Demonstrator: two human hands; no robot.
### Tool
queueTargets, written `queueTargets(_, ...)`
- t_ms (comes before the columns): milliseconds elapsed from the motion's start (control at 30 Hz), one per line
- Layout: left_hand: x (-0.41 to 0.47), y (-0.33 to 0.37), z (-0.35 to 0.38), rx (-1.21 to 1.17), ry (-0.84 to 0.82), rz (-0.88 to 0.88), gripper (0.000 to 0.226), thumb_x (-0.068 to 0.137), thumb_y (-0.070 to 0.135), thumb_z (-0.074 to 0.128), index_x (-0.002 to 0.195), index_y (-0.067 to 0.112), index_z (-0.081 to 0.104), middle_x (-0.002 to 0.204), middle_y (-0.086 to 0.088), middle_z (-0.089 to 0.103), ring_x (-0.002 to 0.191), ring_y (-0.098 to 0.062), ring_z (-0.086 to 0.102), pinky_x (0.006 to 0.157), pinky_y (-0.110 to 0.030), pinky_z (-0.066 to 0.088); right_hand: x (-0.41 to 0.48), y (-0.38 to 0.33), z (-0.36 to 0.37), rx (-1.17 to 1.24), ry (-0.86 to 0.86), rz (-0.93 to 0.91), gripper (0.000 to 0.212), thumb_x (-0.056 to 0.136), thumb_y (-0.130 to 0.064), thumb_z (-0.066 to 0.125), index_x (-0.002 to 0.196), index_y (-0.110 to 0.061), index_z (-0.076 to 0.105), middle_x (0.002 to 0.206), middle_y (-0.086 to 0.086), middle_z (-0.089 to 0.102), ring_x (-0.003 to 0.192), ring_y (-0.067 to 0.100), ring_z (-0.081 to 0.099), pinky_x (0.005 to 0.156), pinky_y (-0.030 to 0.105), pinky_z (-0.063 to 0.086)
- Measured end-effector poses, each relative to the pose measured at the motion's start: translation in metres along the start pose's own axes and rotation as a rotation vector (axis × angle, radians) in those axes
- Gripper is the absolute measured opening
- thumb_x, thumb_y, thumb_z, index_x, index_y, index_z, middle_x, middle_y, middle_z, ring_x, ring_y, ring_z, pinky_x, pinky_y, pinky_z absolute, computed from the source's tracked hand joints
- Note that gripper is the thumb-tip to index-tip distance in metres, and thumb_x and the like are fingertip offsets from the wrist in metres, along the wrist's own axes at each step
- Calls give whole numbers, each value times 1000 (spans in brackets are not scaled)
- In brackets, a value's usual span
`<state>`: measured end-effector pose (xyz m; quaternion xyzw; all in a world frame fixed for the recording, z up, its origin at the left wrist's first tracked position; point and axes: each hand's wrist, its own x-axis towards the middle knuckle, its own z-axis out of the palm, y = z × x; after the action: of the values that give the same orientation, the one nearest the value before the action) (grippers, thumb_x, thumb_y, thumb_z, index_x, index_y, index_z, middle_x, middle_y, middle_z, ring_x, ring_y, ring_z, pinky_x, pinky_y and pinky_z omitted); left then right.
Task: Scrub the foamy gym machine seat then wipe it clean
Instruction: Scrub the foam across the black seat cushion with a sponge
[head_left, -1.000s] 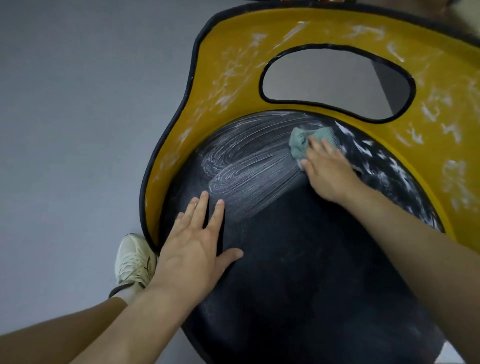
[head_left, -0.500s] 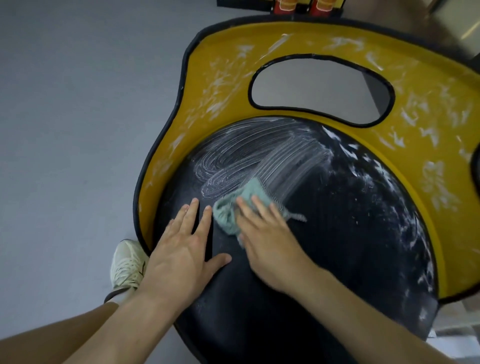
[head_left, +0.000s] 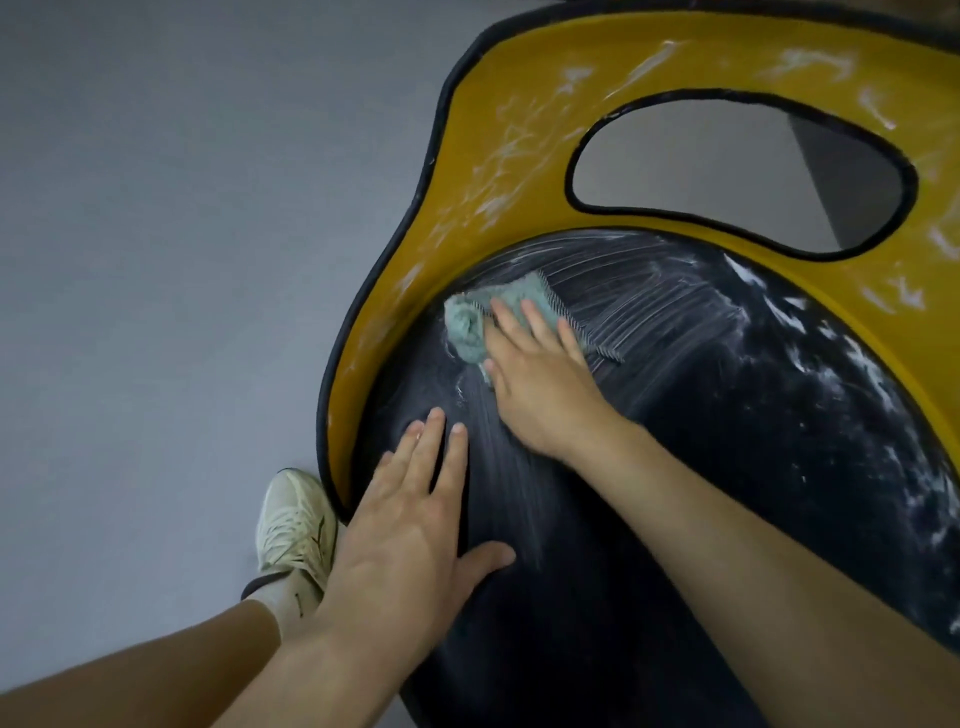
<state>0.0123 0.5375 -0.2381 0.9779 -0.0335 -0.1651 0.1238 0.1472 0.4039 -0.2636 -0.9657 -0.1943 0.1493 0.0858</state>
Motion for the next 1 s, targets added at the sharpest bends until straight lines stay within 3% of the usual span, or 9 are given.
queueTargets(200, 4, 3, -2, 29, -30, 1, 110, 89, 77, 40, 156, 18, -25, 162, -3, -33, 150, -16, -28, 126, -35, -8, 34, -5, -12, 8, 3, 27, 52, 111, -30, 19, 162, -19, 13, 171, -2, -7, 156, 24, -12, 126, 48, -7)
queueTargets(400, -2, -3, -2, -25, -9, 27, 108, 91, 74, 44, 158, 20, -20, 164, -2, -29, 146, -10, -29, 121, -29, -14, -74, -9, 11, 31, -17, -35, 55, 109, -34, 17, 162, -19, 14, 171, -3, -4, 157, 21, -10, 127, 48, 1)
queueTargets(467, -6, -4, -1, -41, -2, 21, 107, 92, 72, 46, 158, 19, -19, 164, -1, -29, 142, -8, -31, 120, -28, -15, -120, -7, 27, 6, -9, -40, 58, 105, -37, 13, 160, -20, 22, 170, -3, 5, 157, 21, -2, 127, 47, 8)
queueTargets(600, -11, -4, 3, -37, 0, 13, 106, 93, 71, 45, 157, 19, -22, 163, -1, -31, 150, -13, -27, 123, -29, -12, -158, -5, 43, -72, -55, -29, 51, 105, -37, 23, 150, -20, 40, 168, -1, 20, 156, 24, 15, 119, 45, 14)
queueTargets(700, -9, -5, 3, -41, -18, 10, 106, 92, 72, 44, 157, 21, -22, 162, 0, -33, 144, -9, -31, 122, -29, -13, -131, -6, 30, -26, -91, -58, 64, 102, -43, 4, 159, -23, 23, 169, -8, -5, 156, 18, -10, 126, 41, -5)
queueTargets(767, -7, -5, 1, -35, -33, 7, 106, 92, 73, 43, 156, 21, -24, 161, 1, -34, 139, -7, -35, 121, -29, -14, -96, -7, 16, -15, -80, -47, 60, 105, -42, 3, 162, -24, 10, 168, -10, -16, 154, 16, -21, 125, 42, -12)
queueTargets(867, -3, -4, -1, 1, -75, 4, 107, 92, 74, 41, 155, 19, -26, 160, -1, -37, 142, -10, -35, 122, -32, -14, -28, -10, 1, -35, -62, -16, 55, 110, -35, 16, 163, -22, 6, 169, -6, -15, 155, 20, -19, 125, 47, -9)
queueTargets(1000, 3, -1, -3, 39, -123, -2, 108, 93, 73, 41, 154, 17, -27, 160, -3, -37, 149, -17, -31, 125, -37, -11, 45, -22, -12, -12, -70, 7, 54, 110, -31, 20, 162, -22, 10, 171, -4, -8, 156, 25, -13, 125, 51, -7)
